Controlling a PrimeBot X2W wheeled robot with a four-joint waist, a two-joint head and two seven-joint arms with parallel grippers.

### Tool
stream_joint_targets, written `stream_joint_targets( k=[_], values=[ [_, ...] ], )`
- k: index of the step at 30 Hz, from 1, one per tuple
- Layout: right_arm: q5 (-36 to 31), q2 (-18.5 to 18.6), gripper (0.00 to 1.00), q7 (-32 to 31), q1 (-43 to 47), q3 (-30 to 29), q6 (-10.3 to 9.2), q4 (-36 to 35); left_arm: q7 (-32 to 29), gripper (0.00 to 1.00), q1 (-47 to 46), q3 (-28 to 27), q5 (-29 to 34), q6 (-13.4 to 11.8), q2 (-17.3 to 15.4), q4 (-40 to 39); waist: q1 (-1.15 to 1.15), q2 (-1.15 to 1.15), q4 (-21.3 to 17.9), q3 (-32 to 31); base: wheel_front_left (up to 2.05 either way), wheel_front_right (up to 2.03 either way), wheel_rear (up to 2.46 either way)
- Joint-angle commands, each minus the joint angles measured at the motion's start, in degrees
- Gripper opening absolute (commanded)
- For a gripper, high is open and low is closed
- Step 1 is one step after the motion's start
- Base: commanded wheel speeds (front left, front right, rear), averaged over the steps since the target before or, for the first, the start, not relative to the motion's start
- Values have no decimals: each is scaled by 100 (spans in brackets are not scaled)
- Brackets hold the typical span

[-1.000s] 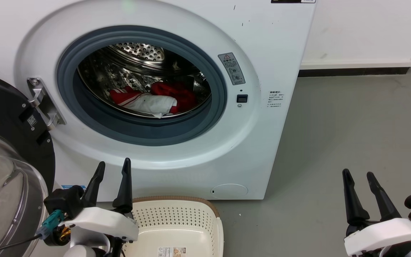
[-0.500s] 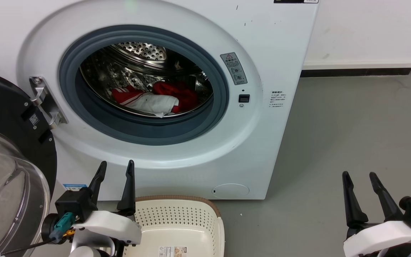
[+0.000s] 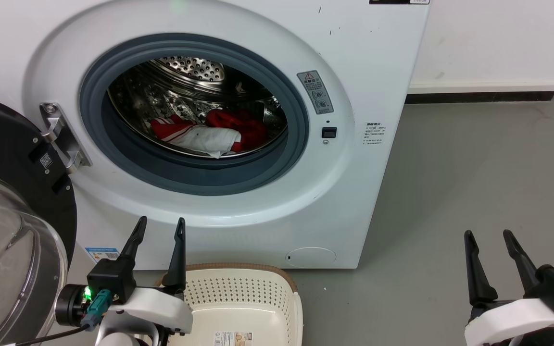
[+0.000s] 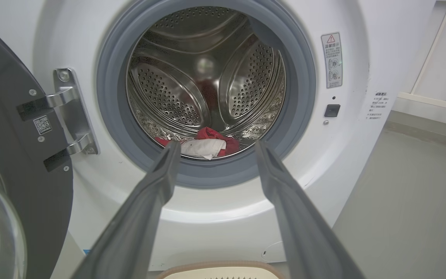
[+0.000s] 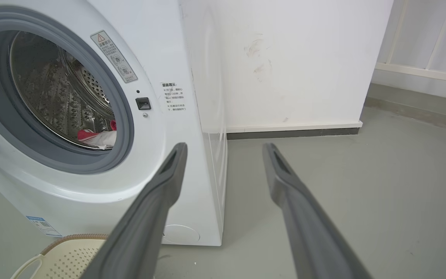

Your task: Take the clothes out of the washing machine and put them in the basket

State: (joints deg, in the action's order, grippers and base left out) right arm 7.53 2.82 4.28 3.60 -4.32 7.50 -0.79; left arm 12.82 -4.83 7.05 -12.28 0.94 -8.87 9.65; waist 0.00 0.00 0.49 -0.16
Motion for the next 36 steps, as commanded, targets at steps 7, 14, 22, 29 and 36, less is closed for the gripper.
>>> stream_joint_targets(
  k=[7, 14, 22, 29, 36],
  values=[
    [-322, 11, 100, 96, 56, -8, -2, -53, 110, 100, -45, 18, 298, 21, -6, 92, 0, 0, -7, 4, 0, 0, 0],
    [-615, 10, 100, 168, 71, -23, -2, -72, 186, 100, -78, 21, 565, 45, 25, 218, 0, 0, -12, 12, 0, 0, 0],
    [-809, 10, 100, 207, 75, -23, -2, -66, 240, 100, -99, -43, 703, 78, 66, 292, 0, 0, -18, 25, 0, 0, 0],
    [-758, 9, 100, 221, 16, -6, -3, -12, 240, 100, -114, -99, 674, 111, 104, 323, 0, 0, -24, 37, 0, 0, 0],
    [-751, 8, 100, 218, -3, -1, -3, 13, 240, 100, -106, -139, 680, 131, 135, 370, 0, 0, -38, 43, 0, 0, 0]
  ],
)
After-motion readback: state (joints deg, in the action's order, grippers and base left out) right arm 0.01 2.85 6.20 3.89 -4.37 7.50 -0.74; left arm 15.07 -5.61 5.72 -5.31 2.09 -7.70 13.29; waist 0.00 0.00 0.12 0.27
